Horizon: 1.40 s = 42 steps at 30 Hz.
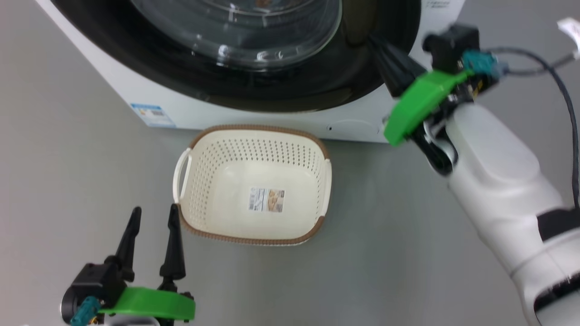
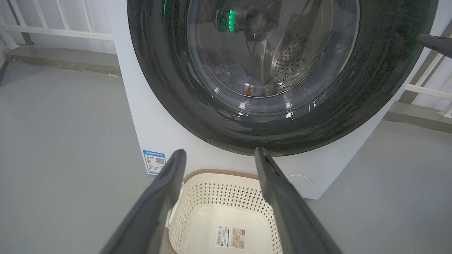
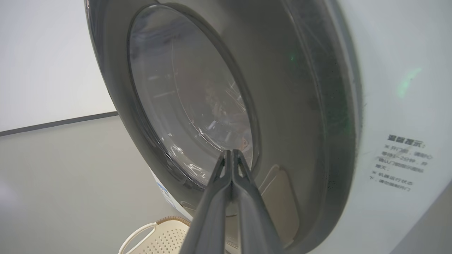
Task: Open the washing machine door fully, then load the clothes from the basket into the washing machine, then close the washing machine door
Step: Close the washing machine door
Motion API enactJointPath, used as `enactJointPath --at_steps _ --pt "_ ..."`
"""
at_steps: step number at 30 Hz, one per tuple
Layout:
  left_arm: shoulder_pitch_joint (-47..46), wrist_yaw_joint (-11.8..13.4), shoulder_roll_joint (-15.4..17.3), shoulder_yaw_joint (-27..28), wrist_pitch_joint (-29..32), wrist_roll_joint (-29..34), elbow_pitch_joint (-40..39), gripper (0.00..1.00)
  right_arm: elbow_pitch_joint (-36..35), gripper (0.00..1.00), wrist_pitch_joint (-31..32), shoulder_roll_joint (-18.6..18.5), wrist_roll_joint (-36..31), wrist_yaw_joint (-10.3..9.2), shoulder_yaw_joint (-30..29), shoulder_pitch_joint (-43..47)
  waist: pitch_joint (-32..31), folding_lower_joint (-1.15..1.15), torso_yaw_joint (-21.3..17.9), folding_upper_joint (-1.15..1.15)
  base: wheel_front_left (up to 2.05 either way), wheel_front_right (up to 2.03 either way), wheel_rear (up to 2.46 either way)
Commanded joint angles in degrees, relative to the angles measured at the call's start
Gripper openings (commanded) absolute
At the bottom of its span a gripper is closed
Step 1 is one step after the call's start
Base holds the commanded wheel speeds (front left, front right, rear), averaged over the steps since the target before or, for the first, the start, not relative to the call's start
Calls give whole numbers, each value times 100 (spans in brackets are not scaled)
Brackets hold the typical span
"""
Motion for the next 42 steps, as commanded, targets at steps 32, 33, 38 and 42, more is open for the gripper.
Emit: enactJointPath --at_steps 32,33,38,42 --pt "1098 305 530 151 351 88 -624 100 -3403 100 297 392 -1355 -33 -2653 5099 -1583 0 -1125 0 0 0 0" --pt "1120 308 538 146 360 86 -635 100 -3539 100 357 419 -1400 -33 -2721 5226 -1606 0 -1124 0 0 0 0" --pt "1179 327 580 130 390 97 -653 100 -4064 100 604 536 -1551 -33 -2938 5723 -1720 0 -1101 0 0 0 0" --pt "1208 346 601 117 398 99 -675 100 -4575 100 819 639 -1669 -33 -3125 6117 -1766 0 -1083 0 0 0 0"
